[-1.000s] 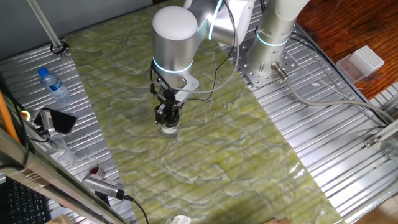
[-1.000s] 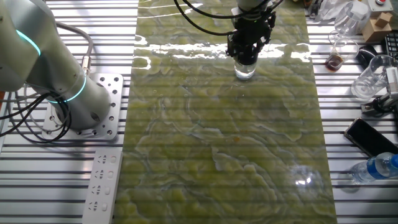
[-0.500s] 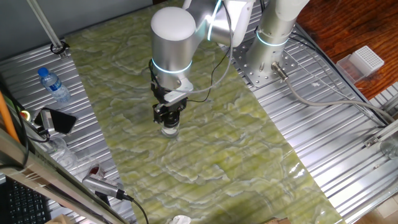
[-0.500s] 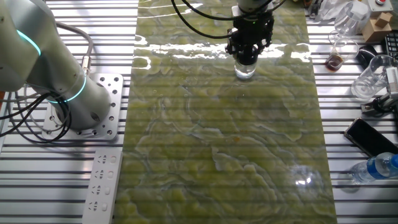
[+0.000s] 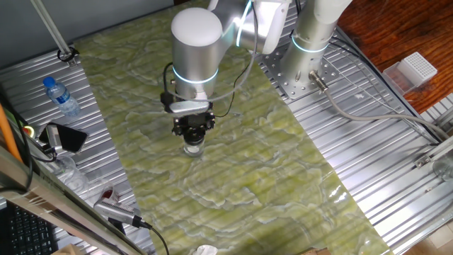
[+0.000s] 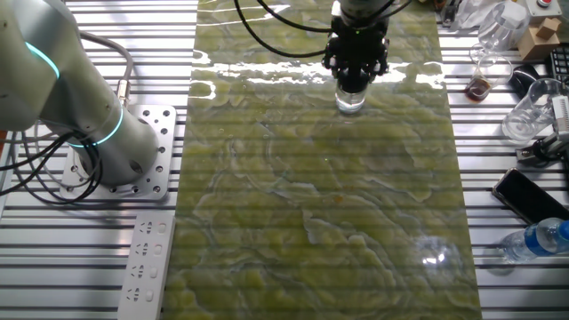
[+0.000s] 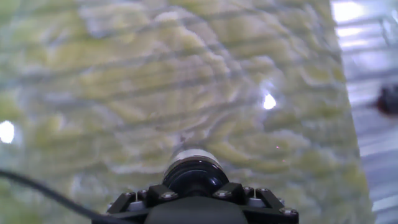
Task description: Unscrew the lid from the jar
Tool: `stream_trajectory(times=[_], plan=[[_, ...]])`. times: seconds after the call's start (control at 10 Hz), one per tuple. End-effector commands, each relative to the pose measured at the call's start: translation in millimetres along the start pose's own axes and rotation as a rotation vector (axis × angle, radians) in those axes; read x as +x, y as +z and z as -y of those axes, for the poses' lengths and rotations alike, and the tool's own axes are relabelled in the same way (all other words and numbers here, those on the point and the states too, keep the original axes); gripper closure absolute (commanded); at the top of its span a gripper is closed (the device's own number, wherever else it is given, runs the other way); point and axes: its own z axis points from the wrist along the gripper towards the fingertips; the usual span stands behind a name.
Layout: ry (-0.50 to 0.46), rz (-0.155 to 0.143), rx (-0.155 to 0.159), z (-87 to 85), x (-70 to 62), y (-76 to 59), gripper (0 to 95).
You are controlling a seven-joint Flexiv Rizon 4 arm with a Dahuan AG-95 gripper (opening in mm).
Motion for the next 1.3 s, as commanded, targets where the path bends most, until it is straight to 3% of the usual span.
stream_trajectory(times=[0.1, 0.3, 0.6, 1.0, 1.1, 1.3], plan=[[0.492, 0.000, -0.006, 0.8, 0.4, 0.3, 76.0], [0.708, -0.001, -0.007, 0.7, 0.4, 0.5, 76.0], [0.933, 0.001, -0.010, 0.4, 0.6, 2.1, 76.0], [0.994, 0.009, -0.021, -1.1, 0.8, 9.4, 76.0], [1.001, 0.009, -0.023, -1.4, 0.8, 10.8, 57.0], [1.007, 0.007, -0.030, -0.9, 0.7, 8.9, 57.0]])
